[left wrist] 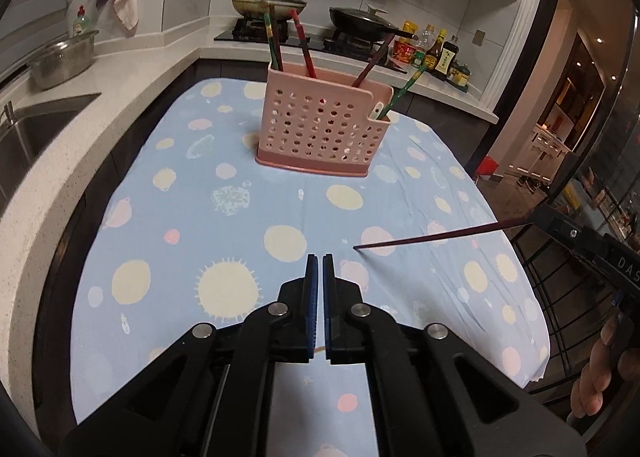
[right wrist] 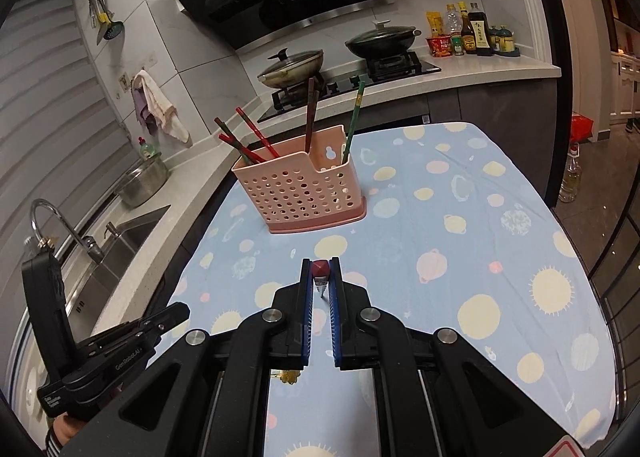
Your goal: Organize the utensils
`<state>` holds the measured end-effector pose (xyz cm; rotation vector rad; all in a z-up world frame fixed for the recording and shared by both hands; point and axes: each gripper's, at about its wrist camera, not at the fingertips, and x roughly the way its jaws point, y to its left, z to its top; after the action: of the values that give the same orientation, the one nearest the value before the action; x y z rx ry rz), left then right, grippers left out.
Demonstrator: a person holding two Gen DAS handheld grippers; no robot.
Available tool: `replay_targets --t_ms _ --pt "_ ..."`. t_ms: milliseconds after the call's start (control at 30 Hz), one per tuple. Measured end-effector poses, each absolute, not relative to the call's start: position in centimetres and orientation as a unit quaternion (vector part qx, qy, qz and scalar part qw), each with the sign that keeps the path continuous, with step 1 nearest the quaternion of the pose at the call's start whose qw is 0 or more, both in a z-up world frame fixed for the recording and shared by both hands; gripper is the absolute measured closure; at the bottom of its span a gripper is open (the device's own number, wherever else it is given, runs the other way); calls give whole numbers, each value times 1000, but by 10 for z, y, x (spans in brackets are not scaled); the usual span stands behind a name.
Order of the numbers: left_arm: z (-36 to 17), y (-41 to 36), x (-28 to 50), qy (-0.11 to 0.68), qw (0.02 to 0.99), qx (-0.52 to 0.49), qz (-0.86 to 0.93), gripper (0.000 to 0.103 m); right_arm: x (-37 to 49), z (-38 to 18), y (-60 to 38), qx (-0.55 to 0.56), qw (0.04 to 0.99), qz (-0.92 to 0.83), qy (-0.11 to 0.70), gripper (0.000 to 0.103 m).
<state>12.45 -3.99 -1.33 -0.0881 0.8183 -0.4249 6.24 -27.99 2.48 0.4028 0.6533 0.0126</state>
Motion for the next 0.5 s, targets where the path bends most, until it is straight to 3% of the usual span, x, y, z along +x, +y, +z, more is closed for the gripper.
replay_targets --t_ms 67,100,133,300,500 --pt "-34 -34 123 417 885 -51 -202 88 60 20 -279 199 924 5 325 96" --pt "-46 -31 121 426 883 -49 -193 71 59 17 -279 201 923 6 329 96" --pt "-57 -29 119 433 882 -44 -179 63 58 15 -278 202 921 7 333 96" --pt "-96 -20 120 461 871 -35 -165 63 54 2 -271 200 914 10 353 96" --pt "-106 -21 127 464 869 -33 -169 63 53 -5 -266 198 910 10 364 96"
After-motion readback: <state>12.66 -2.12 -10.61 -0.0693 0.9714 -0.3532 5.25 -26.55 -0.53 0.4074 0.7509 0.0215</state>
